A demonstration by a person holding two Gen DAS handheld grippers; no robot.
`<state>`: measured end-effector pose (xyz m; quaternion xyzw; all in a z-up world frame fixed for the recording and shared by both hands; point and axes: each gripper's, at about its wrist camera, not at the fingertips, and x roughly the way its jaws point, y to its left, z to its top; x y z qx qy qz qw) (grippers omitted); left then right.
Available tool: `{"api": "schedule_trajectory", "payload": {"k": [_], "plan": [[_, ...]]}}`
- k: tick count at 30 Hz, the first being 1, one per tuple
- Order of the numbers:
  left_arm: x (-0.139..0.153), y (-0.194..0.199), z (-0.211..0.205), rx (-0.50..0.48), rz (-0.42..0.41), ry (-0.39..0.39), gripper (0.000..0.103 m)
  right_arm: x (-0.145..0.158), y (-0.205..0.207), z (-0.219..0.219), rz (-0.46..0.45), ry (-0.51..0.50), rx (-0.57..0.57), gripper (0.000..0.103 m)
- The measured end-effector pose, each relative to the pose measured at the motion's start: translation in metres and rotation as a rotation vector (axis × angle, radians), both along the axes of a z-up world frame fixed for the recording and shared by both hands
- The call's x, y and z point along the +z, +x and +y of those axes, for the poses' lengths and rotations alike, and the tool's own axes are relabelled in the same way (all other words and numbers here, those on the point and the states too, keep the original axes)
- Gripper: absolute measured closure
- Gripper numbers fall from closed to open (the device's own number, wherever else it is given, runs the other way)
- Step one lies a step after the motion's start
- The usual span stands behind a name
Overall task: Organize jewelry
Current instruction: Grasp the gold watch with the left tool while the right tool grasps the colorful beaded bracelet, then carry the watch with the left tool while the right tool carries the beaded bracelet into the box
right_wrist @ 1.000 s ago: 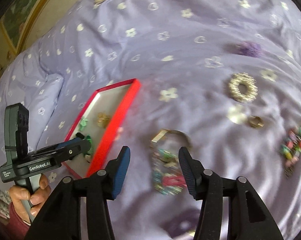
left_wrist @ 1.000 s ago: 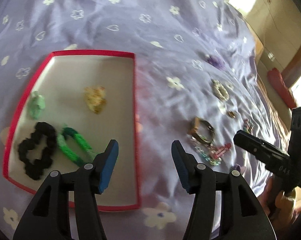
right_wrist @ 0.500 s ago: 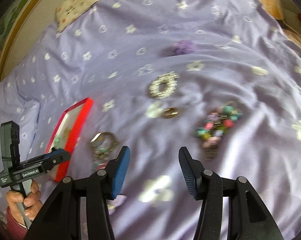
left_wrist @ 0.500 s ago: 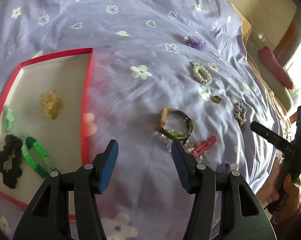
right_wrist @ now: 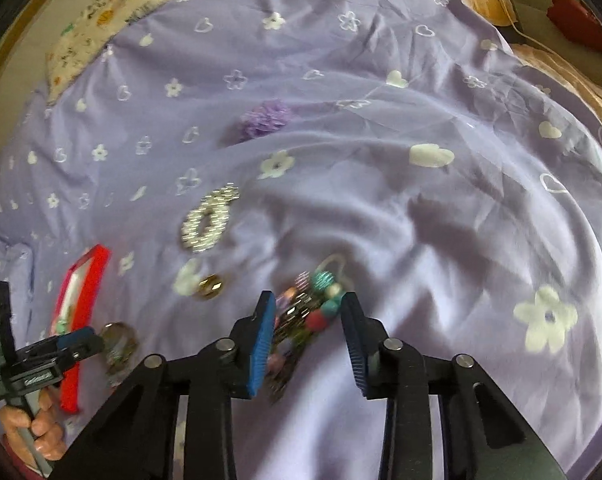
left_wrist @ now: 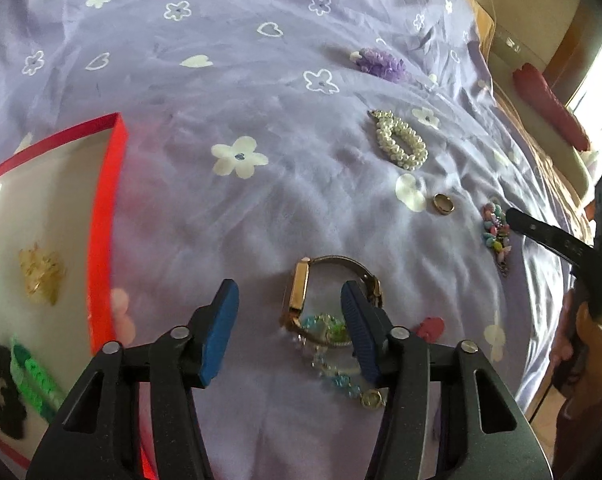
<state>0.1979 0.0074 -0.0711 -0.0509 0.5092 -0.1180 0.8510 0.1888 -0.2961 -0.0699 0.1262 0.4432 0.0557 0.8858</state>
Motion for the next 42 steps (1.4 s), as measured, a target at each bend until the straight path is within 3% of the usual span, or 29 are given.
{"api": "schedule_trajectory", "payload": {"k": [5,6,8,17,26,42], "plan": [[-0.014,0.003,-0.008,-0.028,0.023,0.007,0.074,-0.012,0.008,0.0,0.008,-0.012,0.005,0.079],[-0.014,0.003,-0.009,-0.031,0.016,0.01,0.077,-0.011,0.008,0.001,0.003,-0.003,0.008,0.092],[-0.013,0.002,-0.009,-0.035,0.01,0.01,0.093,-0.01,0.006,0.002,-0.004,0.009,0.006,0.094],[-0.005,-0.004,0.002,-0.01,-0.016,-0.02,0.095,0.018,-0.007,0.014,-0.082,0.044,0.031,0.094],[0.019,-0.027,0.029,0.044,-0.066,-0.049,0.095,0.051,-0.021,0.067,-0.139,0.089,0.16,0.094],[0.037,-0.082,0.111,0.208,-0.112,-0.06,0.095,0.047,-0.044,0.176,-0.099,0.156,0.388,0.094]]}}
